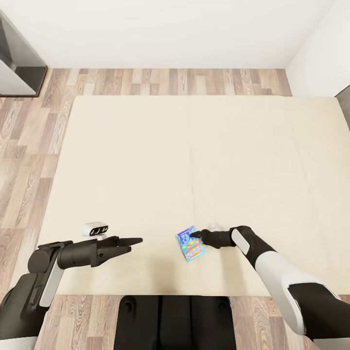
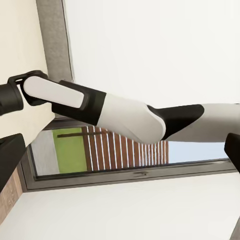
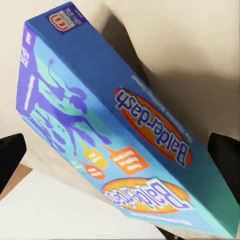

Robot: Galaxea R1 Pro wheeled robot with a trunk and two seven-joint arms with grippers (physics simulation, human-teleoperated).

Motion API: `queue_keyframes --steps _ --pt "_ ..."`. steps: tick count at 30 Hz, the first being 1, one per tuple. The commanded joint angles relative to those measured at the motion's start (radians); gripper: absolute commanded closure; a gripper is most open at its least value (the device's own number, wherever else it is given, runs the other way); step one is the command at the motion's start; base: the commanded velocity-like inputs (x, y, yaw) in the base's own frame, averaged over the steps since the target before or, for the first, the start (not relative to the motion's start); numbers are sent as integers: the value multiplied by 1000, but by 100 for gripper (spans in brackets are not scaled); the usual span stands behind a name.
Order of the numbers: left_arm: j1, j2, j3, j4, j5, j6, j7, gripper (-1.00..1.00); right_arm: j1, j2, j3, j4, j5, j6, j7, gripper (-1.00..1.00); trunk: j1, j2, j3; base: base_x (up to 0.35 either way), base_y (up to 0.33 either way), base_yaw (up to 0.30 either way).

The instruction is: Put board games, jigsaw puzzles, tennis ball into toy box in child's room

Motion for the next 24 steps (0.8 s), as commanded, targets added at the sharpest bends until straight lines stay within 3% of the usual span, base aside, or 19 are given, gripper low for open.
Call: queue_keyframes --steps 1,10,24 --pt "0 0 0 -1 -1 11 -4 -100 1 2 11 4 5 -1 0 -100 1 -1 -1 0 0 0" --pt "0 -1 0 0 -1 11 -4 -100 0 42 13 10 8 -2 5 -100 1 -1 -1 0 0 0" --pt "0 -2 1 0 -1 11 -4 -100 1 64 13 2 9 -15 7 -100 1 -1 -1 0 0 0"
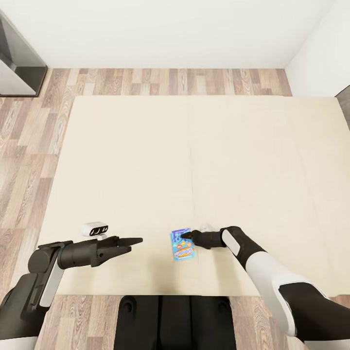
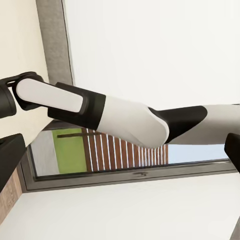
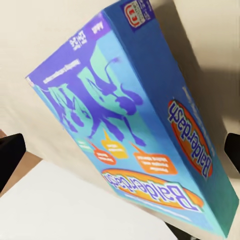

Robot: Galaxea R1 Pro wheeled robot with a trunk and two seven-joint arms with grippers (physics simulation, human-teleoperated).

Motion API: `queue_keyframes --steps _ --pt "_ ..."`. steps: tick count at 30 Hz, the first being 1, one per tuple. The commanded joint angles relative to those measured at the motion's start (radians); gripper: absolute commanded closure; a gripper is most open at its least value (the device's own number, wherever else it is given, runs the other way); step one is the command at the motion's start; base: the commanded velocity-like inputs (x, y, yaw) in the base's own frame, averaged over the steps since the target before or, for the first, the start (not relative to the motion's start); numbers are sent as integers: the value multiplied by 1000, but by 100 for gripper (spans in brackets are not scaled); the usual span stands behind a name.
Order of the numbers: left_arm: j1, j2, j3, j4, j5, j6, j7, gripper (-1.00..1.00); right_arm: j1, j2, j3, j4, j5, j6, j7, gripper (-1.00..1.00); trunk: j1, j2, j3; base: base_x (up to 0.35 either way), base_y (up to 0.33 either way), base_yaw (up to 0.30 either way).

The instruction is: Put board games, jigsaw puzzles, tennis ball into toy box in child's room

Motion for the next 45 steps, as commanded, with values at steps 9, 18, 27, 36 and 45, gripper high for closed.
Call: queue_keyframes --steps 9,18,27,36,45 --pt "0 0 0 0 0 11 -4 -100 0 37 13 -1 3 -13 -2 -100 1 -2 -1 0 0 0" --pt "0 1 0 0 0 11 -4 -100 -1 56 72 -3 -1 -13 5 -100 1 -2 -1 0 0 0" --pt "0 0 0 0 0 11 -4 -100 -1 45 71 -5 -2 -14 6 -100 1 -2 -1 0 0 0" --pt "0 1 0 -1 0 11 -4 -100 -1 44 74 -46 -3 -12 7 -100 1 -2 -1 0 0 0" --pt "0 0 0 0 0 11 -4 -100 -1 52 71 -57 -2 -13 6 -100 1 -2 -1 0 0 0"
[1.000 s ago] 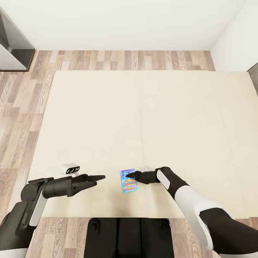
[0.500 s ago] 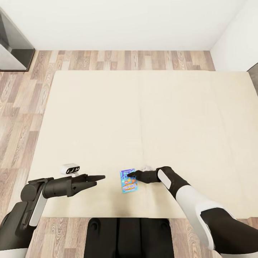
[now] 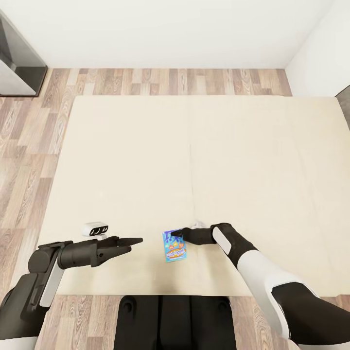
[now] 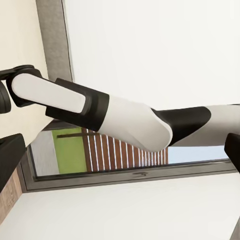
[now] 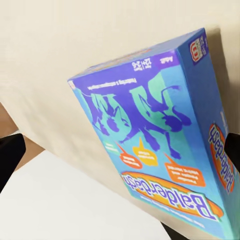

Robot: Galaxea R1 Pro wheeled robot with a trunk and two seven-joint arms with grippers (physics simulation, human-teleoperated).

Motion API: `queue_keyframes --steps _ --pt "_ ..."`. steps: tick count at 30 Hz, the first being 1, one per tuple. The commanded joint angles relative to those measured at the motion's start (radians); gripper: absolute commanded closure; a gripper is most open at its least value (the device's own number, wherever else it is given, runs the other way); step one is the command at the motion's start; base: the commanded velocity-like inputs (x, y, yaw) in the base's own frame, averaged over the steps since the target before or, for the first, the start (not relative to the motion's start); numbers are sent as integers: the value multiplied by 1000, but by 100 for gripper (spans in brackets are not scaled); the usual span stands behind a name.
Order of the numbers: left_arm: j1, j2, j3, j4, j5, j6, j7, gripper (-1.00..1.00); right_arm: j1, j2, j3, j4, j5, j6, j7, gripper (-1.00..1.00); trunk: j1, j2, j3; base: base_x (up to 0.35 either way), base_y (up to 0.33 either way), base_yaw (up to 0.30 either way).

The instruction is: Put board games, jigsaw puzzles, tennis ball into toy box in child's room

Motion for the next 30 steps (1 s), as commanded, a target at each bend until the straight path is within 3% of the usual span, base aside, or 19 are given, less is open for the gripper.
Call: queue_keyframes --steps 1,8,30 --pt "0 0 0 -1 0 11 -4 -100 0 0 4 -1 -1 3 2 -100 1 -2 -1 0 0 0" --pt "0 1 0 -1 0 11 -4 -100 0 -8 6 -1 0 4 2 -100 1 -2 -1 0 0 0" --pt "0 1 0 -1 0 11 -4 -100 0 3 8 -1 2 4 1 -100 1 -2 -1 0 0 0"
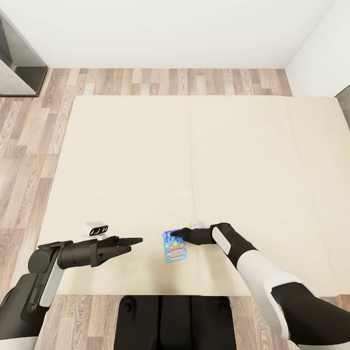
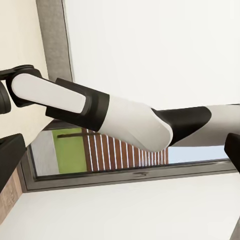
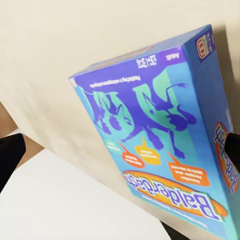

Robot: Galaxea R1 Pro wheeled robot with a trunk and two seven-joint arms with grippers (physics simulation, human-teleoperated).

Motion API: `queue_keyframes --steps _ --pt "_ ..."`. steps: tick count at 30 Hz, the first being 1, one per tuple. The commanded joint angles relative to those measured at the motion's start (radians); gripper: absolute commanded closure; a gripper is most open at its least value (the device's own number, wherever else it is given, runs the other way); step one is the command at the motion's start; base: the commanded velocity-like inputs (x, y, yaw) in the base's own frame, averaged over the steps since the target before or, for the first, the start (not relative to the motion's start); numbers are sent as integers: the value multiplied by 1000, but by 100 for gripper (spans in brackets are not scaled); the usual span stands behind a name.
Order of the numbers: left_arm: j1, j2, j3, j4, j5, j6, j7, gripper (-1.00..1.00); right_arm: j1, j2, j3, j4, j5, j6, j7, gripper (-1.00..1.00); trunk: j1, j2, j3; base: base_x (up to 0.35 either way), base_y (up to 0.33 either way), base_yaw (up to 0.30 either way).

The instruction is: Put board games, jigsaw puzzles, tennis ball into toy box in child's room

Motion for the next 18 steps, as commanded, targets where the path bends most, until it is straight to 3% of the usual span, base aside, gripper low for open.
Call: queue_keyframes --steps 1,18 --pt "0 0 0 0 0 11 -4 -100 0 0 4 -1 -1 3 2 -100 1 -2 -1 0 0 0" --pt "0 0 0 0 -1 11 -4 -100 0 1 4 1 0 3 2 -100 1 -2 -1 0 0 0"
